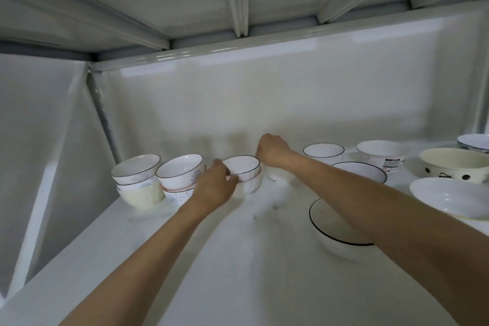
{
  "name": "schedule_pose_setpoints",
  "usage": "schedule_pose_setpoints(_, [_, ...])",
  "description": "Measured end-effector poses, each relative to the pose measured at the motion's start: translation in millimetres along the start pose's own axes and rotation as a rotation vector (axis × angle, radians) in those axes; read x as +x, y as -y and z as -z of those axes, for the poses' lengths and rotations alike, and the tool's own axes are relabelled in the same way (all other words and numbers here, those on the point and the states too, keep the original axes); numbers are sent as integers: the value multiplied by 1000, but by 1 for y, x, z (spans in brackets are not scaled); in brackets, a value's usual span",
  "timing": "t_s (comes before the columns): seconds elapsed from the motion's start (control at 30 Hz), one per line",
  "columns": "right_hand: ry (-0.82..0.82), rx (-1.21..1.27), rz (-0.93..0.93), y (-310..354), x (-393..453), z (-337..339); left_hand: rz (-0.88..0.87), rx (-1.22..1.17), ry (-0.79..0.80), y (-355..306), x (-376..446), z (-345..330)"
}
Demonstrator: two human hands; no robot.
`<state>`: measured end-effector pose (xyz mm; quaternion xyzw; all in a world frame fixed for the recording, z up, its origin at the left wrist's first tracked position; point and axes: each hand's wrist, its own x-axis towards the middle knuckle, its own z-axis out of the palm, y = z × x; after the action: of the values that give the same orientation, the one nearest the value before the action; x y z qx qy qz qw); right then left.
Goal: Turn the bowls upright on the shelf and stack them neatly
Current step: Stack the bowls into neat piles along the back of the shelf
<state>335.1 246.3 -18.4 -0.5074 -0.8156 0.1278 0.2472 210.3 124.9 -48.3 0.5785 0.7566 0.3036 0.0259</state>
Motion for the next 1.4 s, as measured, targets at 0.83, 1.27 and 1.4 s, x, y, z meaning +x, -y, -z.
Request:
schedule_pose_setpoints(0.83, [877, -241, -82, -86, -106, 96, 278, -832, 1109, -84, -77, -35])
schedule_pose_setpoints(1.27, [283, 379, -74, -22, -64, 65, 256, -937, 339, -33, -34, 19])
schedule_pose_setpoints(1.4, [103, 460, -97, 6, -45, 49, 213, -971, 108, -19, -12, 30])
